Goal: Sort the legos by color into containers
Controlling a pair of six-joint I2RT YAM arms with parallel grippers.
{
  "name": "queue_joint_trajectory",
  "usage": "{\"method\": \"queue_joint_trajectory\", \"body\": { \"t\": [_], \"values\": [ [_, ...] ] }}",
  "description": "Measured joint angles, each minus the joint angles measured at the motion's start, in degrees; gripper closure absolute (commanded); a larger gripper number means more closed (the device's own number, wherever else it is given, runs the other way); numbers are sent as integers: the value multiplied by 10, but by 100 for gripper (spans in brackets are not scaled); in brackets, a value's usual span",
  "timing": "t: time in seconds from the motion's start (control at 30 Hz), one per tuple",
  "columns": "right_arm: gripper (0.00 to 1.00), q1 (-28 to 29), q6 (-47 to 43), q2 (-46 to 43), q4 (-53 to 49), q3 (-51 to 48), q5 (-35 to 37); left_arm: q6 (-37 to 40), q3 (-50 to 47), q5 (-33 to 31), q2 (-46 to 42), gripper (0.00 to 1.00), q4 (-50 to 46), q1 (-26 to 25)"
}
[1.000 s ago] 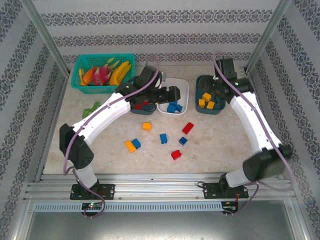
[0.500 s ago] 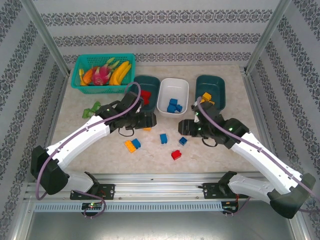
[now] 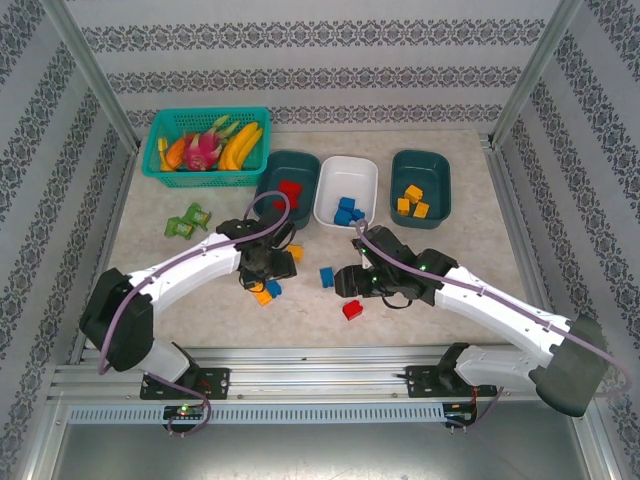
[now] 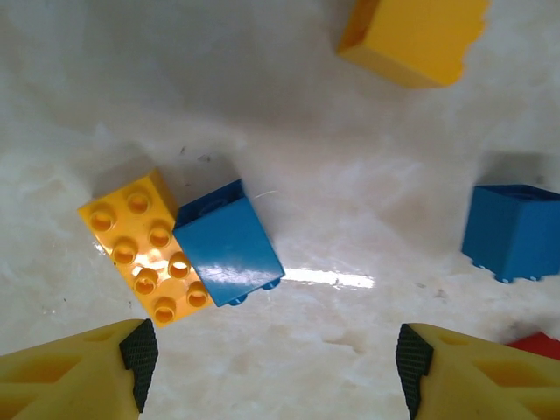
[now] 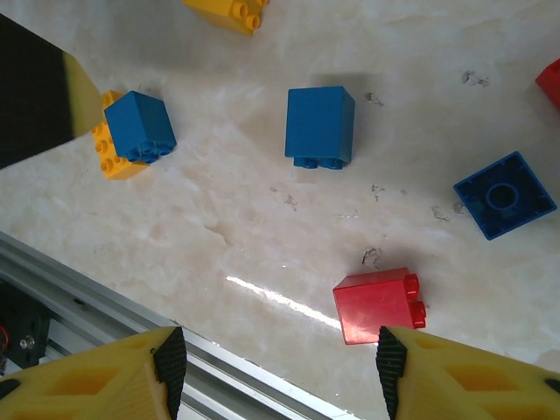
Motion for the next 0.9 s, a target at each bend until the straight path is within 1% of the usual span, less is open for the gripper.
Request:
{"method": "queue_joint_trajectory", "body": {
  "t": [0.07, 0.13, 0.3, 0.5, 0.67, 0.87, 0.9],
  "values": [
    [38, 0, 0, 0, 14, -9, -7, -14, 0, 1, 15, 31, 1, 0],
    [37, 0, 0, 0, 30, -21, -15, -27, 1, 2, 31, 32, 0, 0],
    [31, 0, 0, 0, 82, -56, -41, -56, 1, 2, 57, 34, -1, 0],
    [31, 0, 0, -1, 118, -64, -62, -74, 3, 2, 73, 36, -1, 4],
    [31, -8, -1, -1, 126, -64, -70, -78, 11, 2, 100, 38, -1, 4],
    [31, -16, -1, -2, 126, -64, -77, -84, 16, 2, 103, 44, -1, 4],
    [31, -16, -1, -2, 126, -64, -77, -84, 19, 2, 105, 46, -1, 4]
  ]
}}
